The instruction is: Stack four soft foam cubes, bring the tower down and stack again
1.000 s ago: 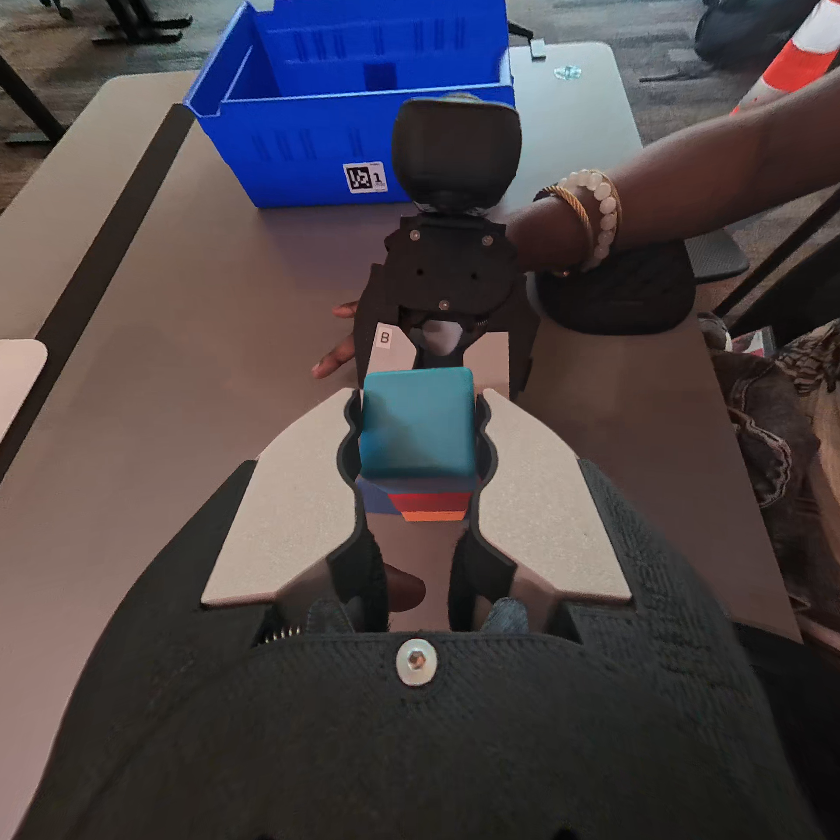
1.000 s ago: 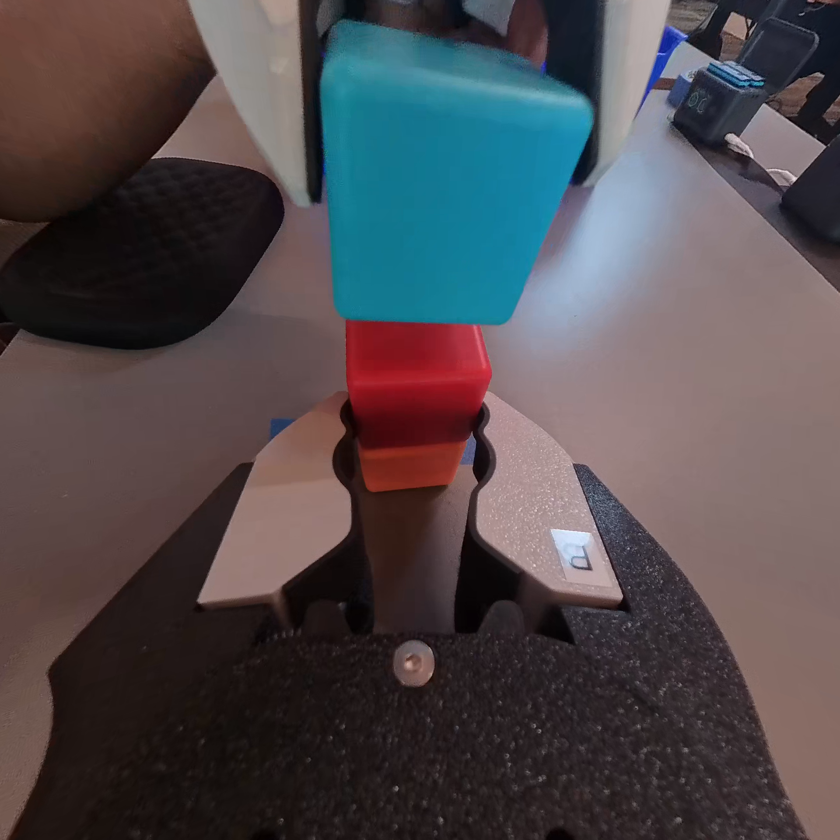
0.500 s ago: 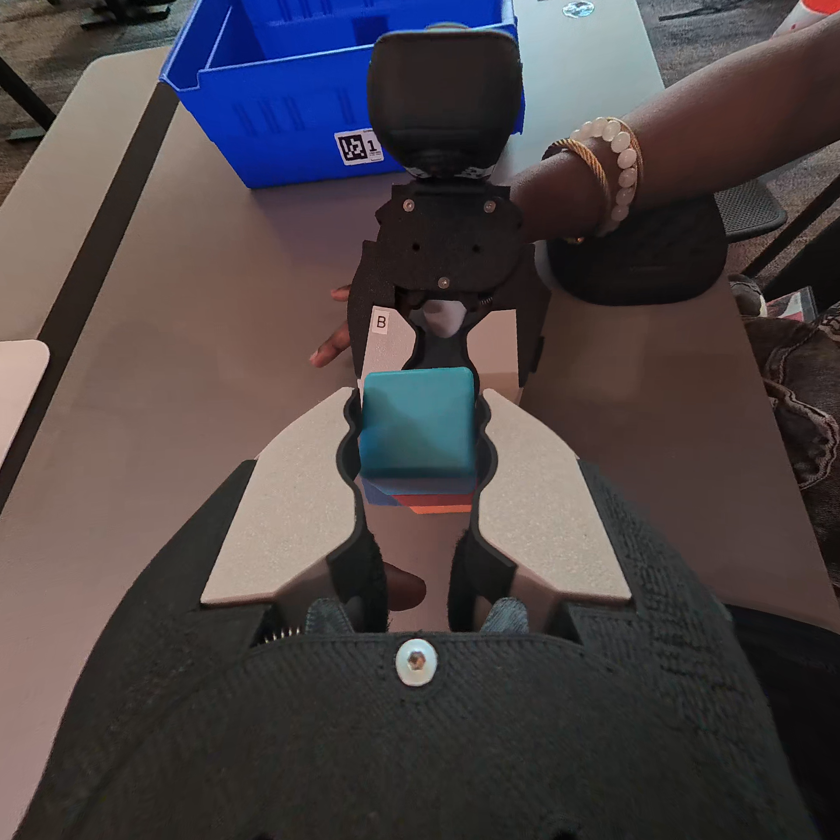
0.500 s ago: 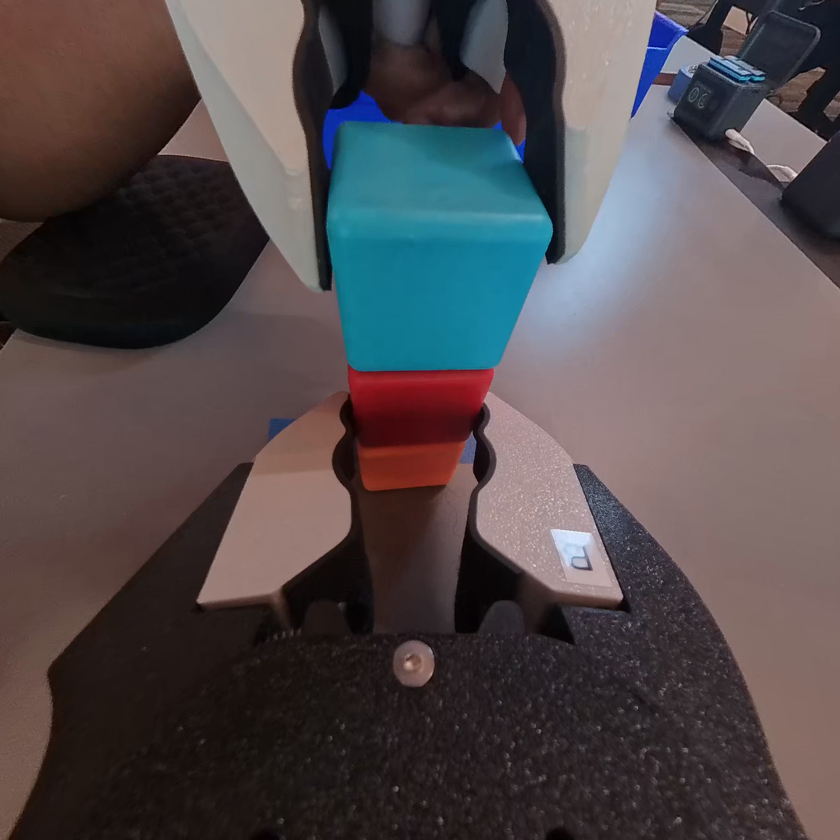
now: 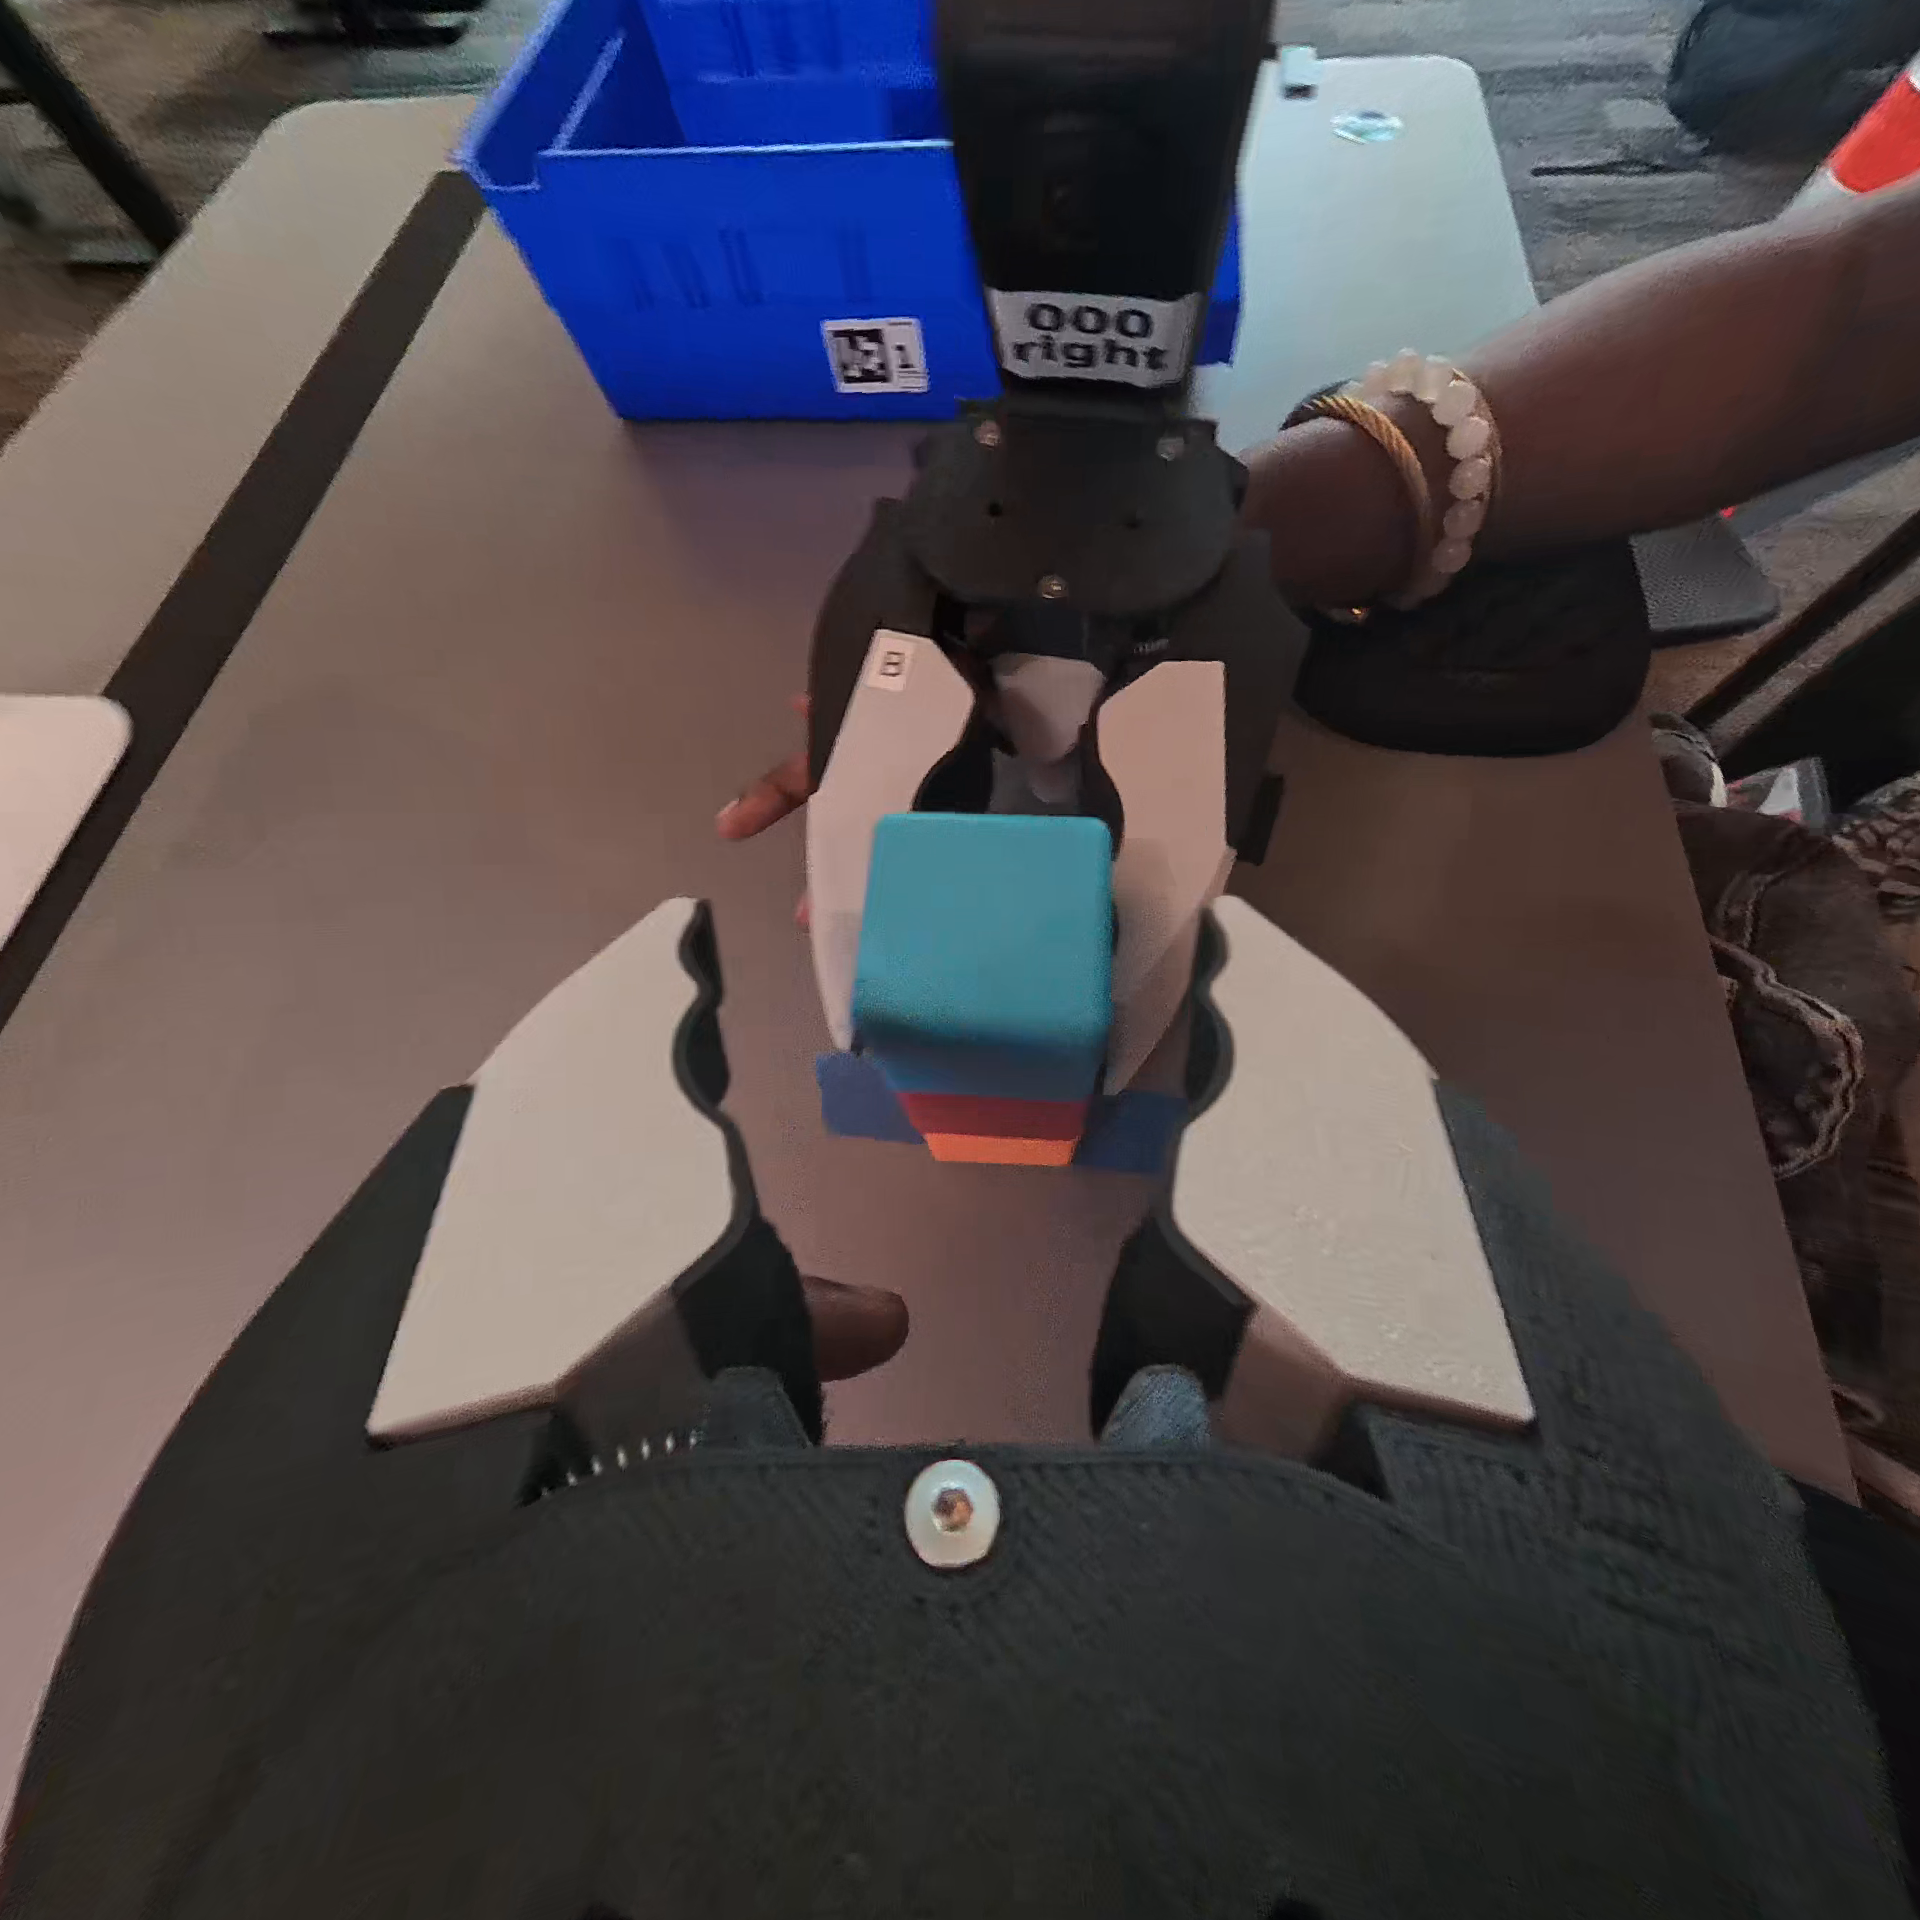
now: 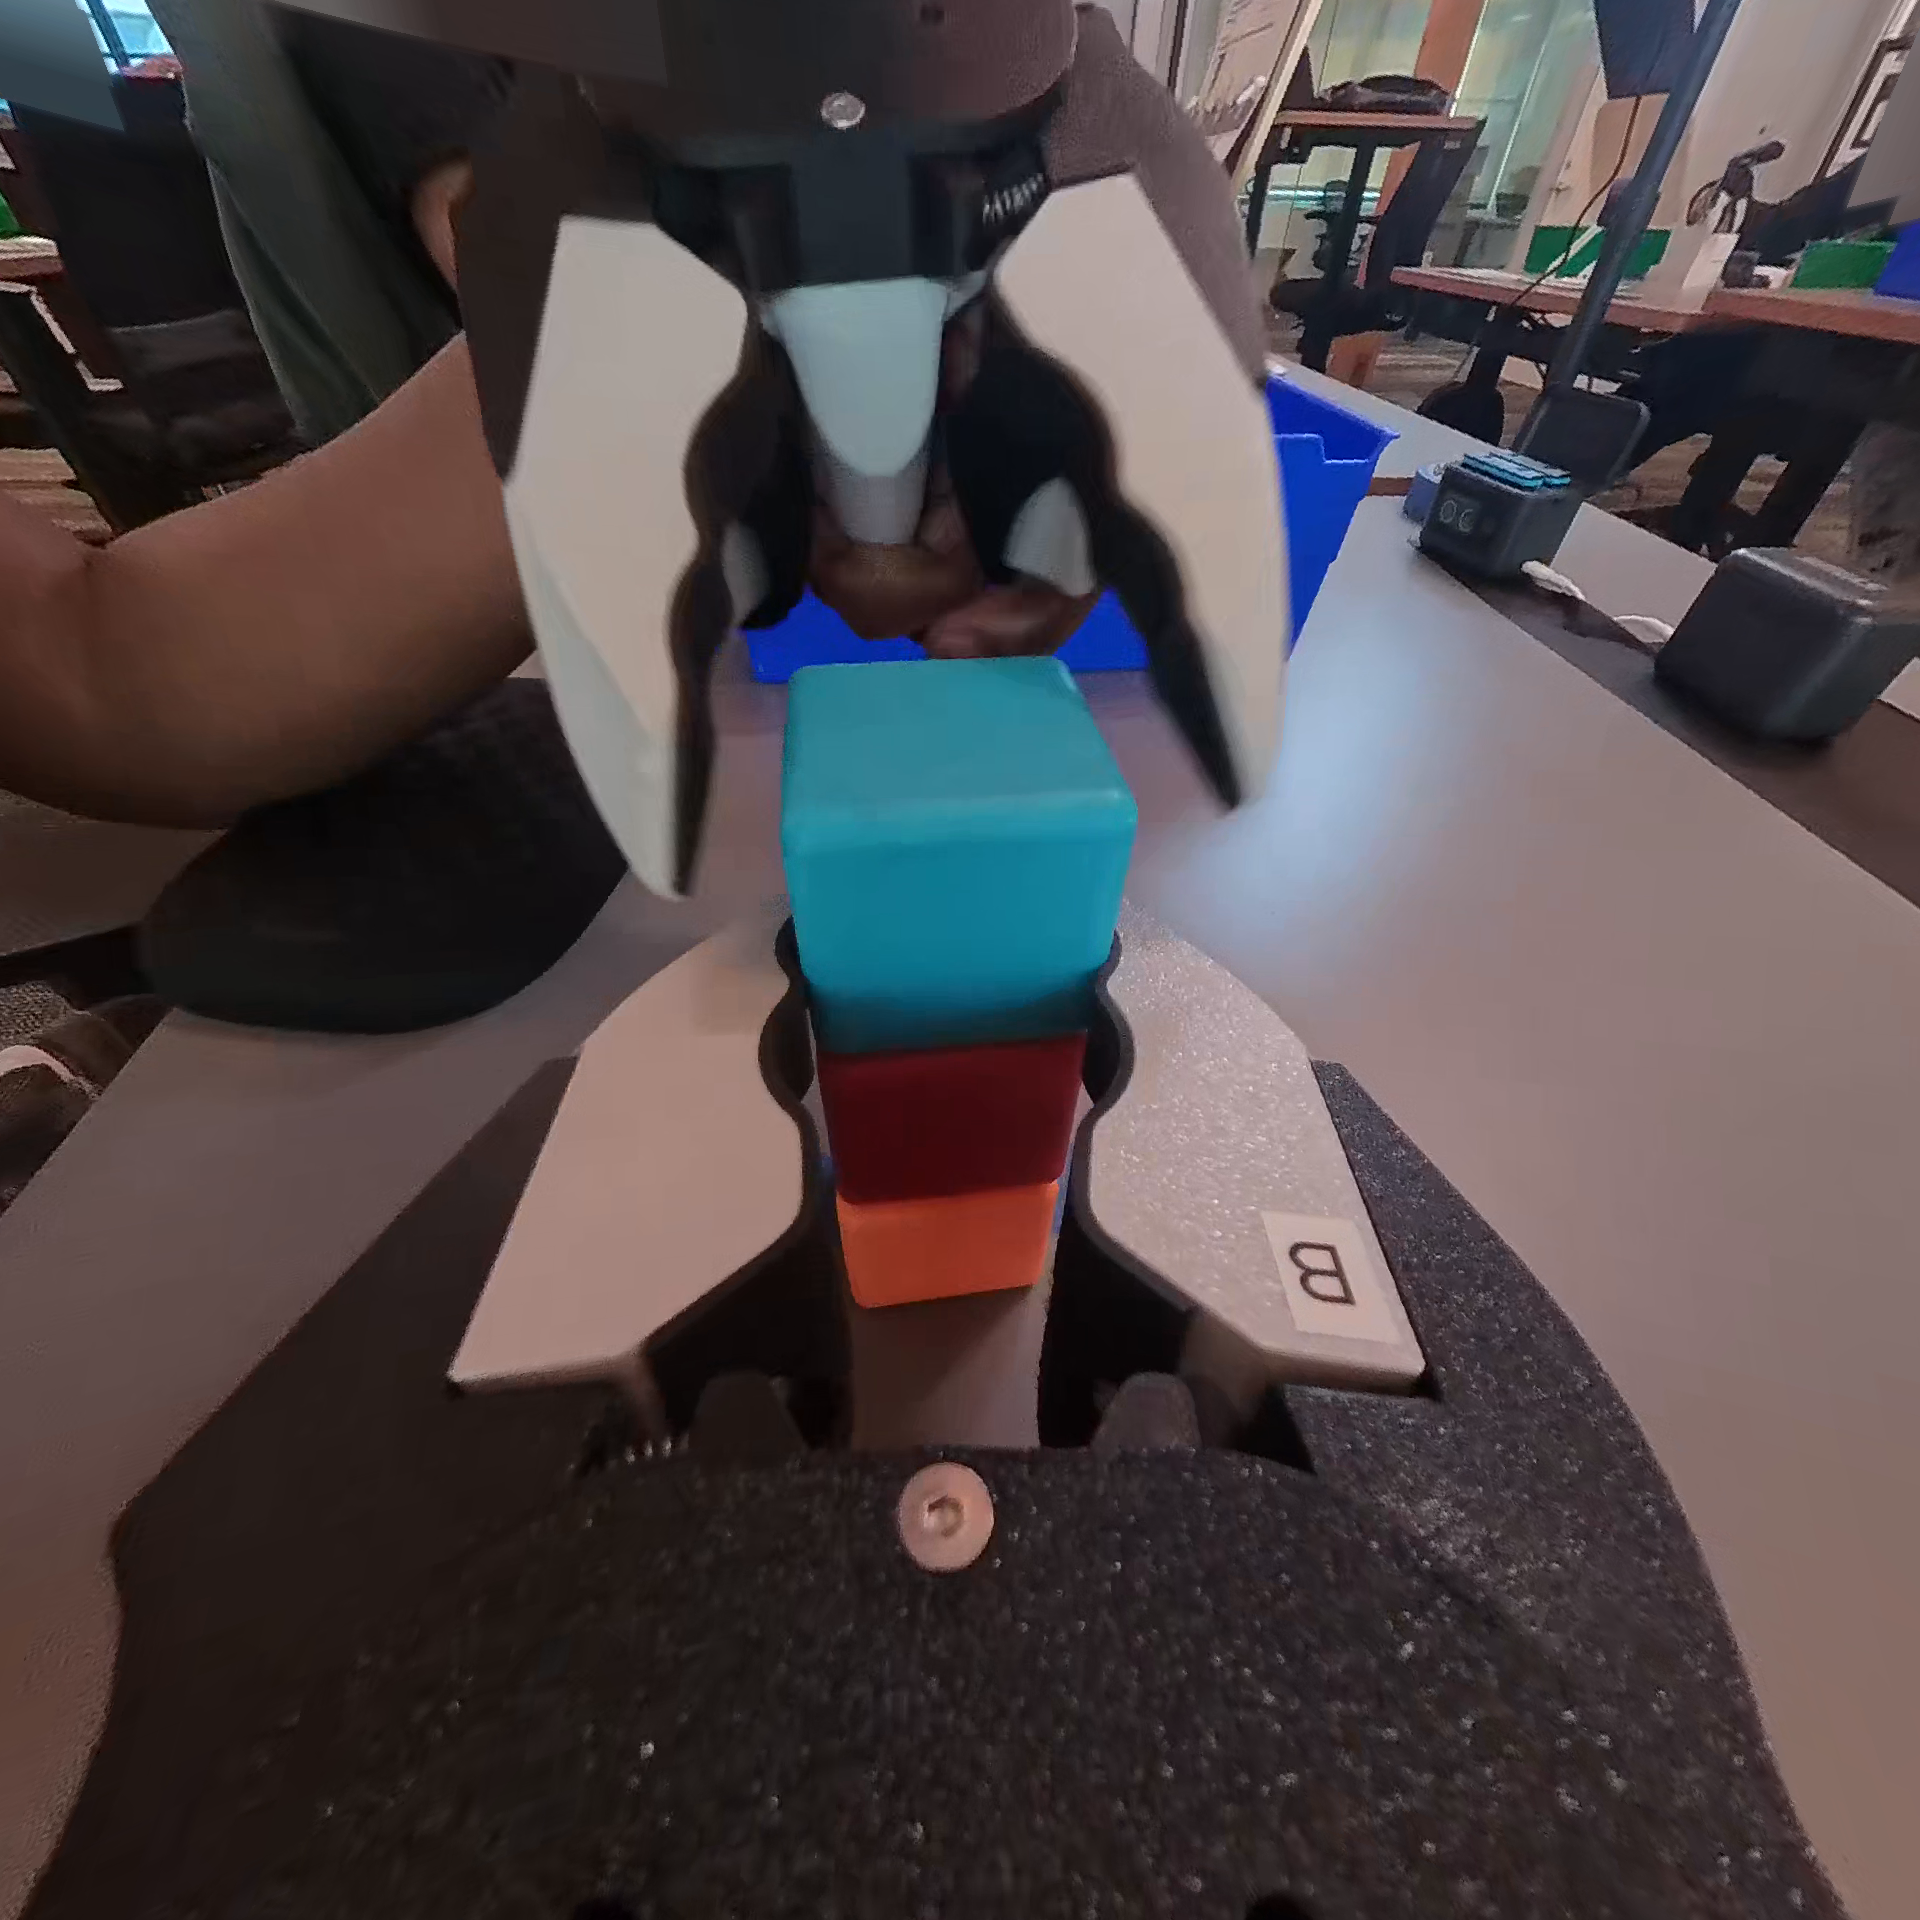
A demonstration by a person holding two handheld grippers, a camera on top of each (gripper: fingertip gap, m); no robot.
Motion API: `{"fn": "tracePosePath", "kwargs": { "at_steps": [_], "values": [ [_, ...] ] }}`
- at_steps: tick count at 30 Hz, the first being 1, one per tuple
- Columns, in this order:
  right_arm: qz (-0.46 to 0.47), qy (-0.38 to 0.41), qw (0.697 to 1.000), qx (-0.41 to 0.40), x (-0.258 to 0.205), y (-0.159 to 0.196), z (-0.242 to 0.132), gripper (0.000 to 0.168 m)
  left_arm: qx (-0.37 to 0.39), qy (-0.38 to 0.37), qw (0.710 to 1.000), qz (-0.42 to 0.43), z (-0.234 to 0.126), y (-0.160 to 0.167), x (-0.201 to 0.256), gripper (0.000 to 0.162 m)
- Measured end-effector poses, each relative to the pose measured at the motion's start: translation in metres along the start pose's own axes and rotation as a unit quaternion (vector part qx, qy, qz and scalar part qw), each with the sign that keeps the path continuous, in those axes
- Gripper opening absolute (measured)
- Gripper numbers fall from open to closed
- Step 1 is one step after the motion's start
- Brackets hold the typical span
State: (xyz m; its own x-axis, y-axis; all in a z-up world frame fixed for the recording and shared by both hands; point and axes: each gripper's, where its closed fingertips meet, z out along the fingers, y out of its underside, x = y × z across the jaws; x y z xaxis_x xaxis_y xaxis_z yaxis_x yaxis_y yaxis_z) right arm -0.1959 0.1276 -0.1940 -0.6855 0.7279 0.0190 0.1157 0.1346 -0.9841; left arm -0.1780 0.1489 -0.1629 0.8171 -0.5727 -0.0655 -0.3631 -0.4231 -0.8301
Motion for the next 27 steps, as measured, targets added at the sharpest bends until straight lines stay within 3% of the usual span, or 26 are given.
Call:
{"fn": "tracePosePath", "kwargs": {
  "at_steps": [3, 5, 8, 10, 12, 15, 18, 25, 27],
  "values": [
    [-0.001, 0.001, 1.000, 0.004, 0.000, 0.000, 0.000, 0.050, 0.050, -0.121, 0.991, -0.031, -0.053, -0.015, -0.033, 0.092],
    [-0.002, 0.001, 1.000, 0.006, 0.000, 0.000, 0.000, 0.050, 0.104, -0.248, 0.959, -0.090, -0.118, -0.020, -0.069, 0.085],
    [-0.002, 0.002, 1.000, 0.007, 0.000, -0.001, 0.001, 0.050, 0.153, -0.448, 0.854, -0.217, -0.236, 0.013, -0.123, 0.082],
    [-0.002, 0.002, 1.000, 0.007, 0.000, -0.001, 0.001, 0.050, 0.137, -0.550, 0.778, -0.272, -0.300, 0.060, -0.147, 0.082],
    [-0.003, 0.003, 1.000, 0.007, 0.000, -0.001, 0.001, 0.050, 0.086, -0.598, 0.723, -0.335, -0.333, 0.122, -0.167, 0.082],
    [-0.003, 0.003, 1.000, 0.007, 0.000, 0.000, 0.001, 0.050, 0.029, -0.576, 0.699, -0.422, -0.325, 0.200, -0.188, 0.087],
    [-0.004, 0.006, 1.000, 0.007, 0.001, 0.000, 0.000, 0.050, -0.038, -0.590, 0.675, -0.442, -0.314, 0.255, -0.200, 0.089],
    [-0.006, 0.010, 1.000, 0.008, 0.001, 0.000, 0.000, 0.050, -0.102, -0.562, 0.671, -0.472, -0.284, 0.304, -0.207, 0.084],
    [-0.007, 0.009, 1.000, 0.009, 0.001, 0.000, 0.000, 0.050, -0.120, -0.547, 0.684, -0.468, -0.275, 0.312, -0.204, 0.057]
  ]
}}
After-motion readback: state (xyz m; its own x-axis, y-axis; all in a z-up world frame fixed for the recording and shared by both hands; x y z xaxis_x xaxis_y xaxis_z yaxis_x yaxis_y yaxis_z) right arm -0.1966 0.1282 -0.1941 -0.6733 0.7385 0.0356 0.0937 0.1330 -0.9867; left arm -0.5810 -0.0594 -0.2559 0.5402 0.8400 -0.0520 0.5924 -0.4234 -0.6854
